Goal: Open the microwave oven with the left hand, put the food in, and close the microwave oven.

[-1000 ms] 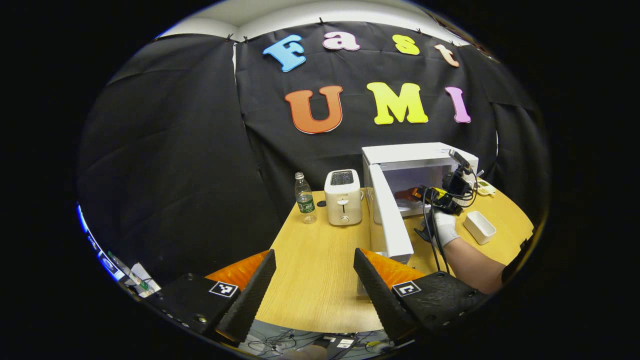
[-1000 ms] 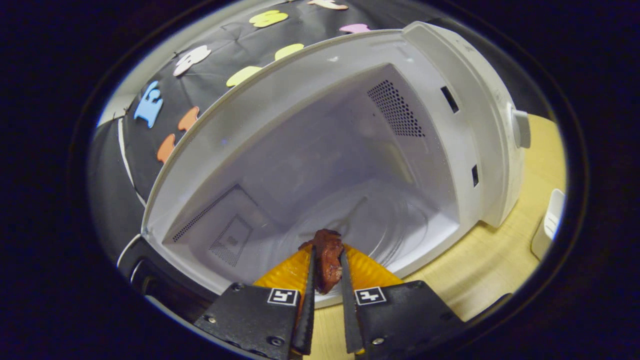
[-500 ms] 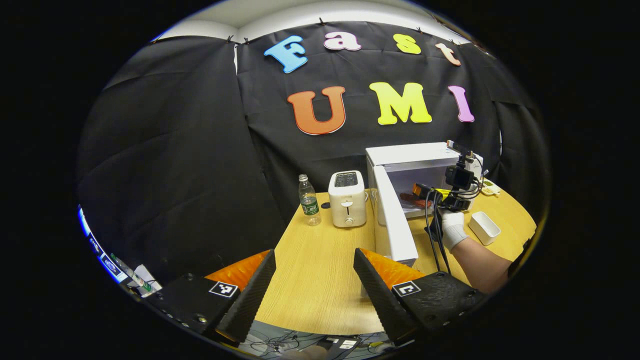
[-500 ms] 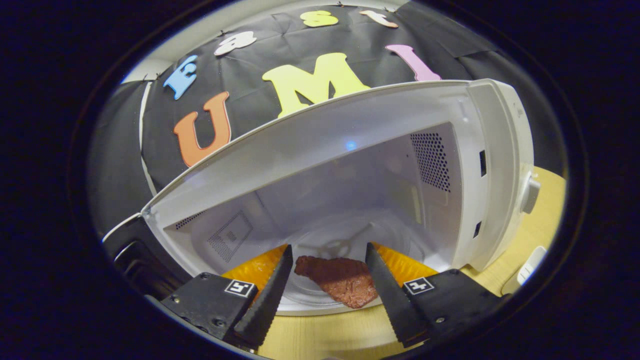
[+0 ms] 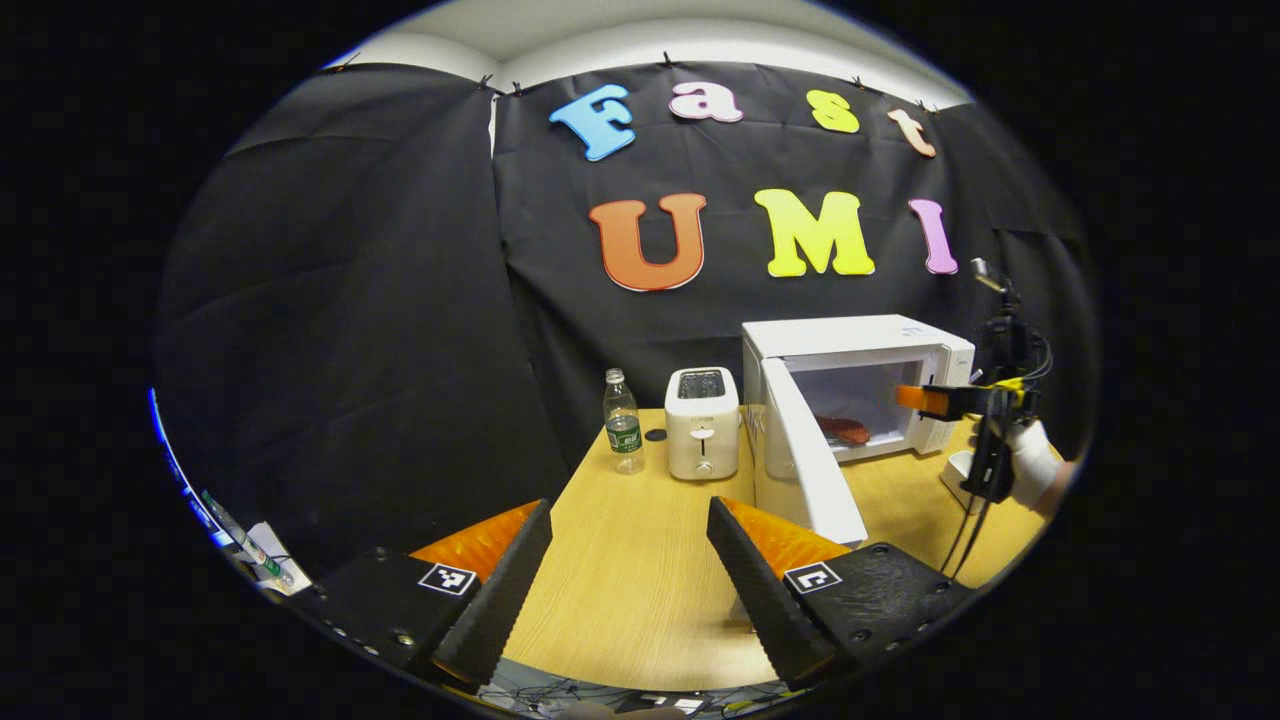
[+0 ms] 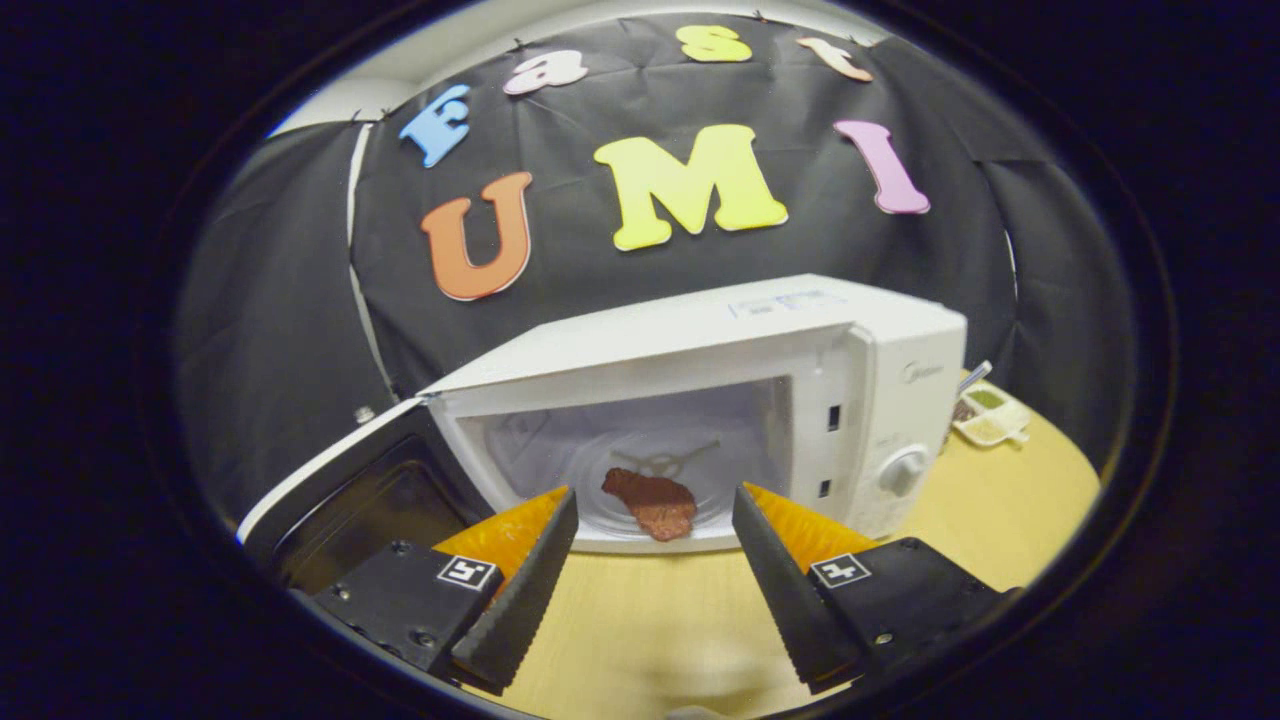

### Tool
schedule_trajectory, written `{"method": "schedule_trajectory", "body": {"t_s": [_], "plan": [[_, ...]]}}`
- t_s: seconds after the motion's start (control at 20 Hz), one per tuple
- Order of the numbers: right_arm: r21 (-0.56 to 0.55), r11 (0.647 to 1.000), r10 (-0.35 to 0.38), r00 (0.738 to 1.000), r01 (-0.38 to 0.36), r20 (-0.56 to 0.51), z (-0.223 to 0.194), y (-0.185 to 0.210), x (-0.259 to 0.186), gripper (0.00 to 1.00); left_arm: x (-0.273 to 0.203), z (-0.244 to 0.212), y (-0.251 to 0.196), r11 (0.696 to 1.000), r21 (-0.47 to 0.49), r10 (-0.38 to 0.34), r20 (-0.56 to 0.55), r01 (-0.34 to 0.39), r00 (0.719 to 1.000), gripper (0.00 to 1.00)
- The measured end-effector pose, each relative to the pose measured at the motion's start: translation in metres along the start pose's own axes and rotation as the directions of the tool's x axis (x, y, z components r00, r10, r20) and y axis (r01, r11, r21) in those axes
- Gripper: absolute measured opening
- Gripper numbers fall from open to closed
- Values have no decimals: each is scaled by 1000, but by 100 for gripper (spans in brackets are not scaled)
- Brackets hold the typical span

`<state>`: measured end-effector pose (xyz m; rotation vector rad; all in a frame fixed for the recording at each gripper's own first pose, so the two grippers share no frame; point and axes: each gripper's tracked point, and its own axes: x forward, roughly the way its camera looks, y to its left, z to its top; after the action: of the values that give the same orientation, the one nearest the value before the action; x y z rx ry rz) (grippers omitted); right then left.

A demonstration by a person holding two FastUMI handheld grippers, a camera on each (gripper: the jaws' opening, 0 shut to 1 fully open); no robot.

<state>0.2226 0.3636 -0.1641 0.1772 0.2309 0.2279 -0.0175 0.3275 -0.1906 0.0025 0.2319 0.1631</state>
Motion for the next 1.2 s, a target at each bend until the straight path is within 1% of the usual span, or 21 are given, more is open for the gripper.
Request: {"method": "schedule_trajectory", "body": {"t_s": [0.05,0.1,0.15,0.25,0.3,0.35,0.4,0.45,0.5,0.55,0.6,0.65,0.75,0.8,0.85,0.9,0.95,1.05,1.15,1.2], "plan": [[-60,998,13,999,-15,-37,5,-5,-22,99,3,4,2,1000,-12,-3,18,3,1000,96],[-112,993,13,996,-23,-86,6,-11,-43,99,4,7,2,1000,-28,-8,31,9,999,85],[-132,991,6,993,-22,-121,10,-19,-65,99,8,11,4,1000,-29,-10,45,11,999,95],[-136,991,3,991,-21,-132,32,-29,-101,99,18,17,10,999,-35,-7,84,10,996,95],[-134,991,-8,992,-9,-126,41,-33,-119,100,19,19,11,999,-41,-7,98,11,995,77],[-120,993,-17,995,5,-97,54,-38,-134,100,23,21,10,999,-49,-19,111,25,994,81],[-98,995,-19,997,11,-81,64,-39,-148,99,26,20,9,998,-52,-26,116,33,993,63],[-86,996,-16,996,9,-83,68,-41,-161,99,31,18,12,998,-55,-20,126,27,992,53],[-80,997,-22,997,16,-78,70,-44,-172,100,35,18,14,998,-56,-13,138,21,990,44],[-81,996,-36,996,30,-78,73,-49,-182,99,38,15,11,998,-61,-21,140,30,990,36],[-82,996,-50,996,43,-76,73,-55,-191,90,38,7,4,997,-66,-37,131,46,991,0],[-76,996,-57,996,52,-71,75,-57,-201,100,41,3,-3,996,-61,-64,134,72,989,0],[-62,996,-66,995,61,-77,74,-60,-218,100,44,-7,-16,993,-36,-105,134,110,985,0],[-50,997,-66,994,62,-86,71,-61,-225,91,46,-16,-21,992,-26,-123,117,127,986,0],[-35,997,-65,993,62,-97,70,-61,-231,91,49,-24,-27,990,-24,-136,112,139,984,0],[-21,998,-61,992,59,-111,67,-61,-236,100,51,-31,-32,988,-21,-149,103,152,983,0],[-15,998,-62,991,60,-121,66,-62,-241,100,54,-38,-40,984,-22,-176,85,178,981,0],[-30,997,-78,988,75,-130,63,-69,-248,100,58,-51,-48,984,-12,-179,70,180,981,0],[-34,996,-89,987,85,-136,64,-73,-254,100,60,-58,-59,978,-23,-208,56,210,977,0],[-25,996,-89,986,87,-140,63,-74,-255,100,59,-58,-63,978,-18,-207,56,208,977,0]]}}
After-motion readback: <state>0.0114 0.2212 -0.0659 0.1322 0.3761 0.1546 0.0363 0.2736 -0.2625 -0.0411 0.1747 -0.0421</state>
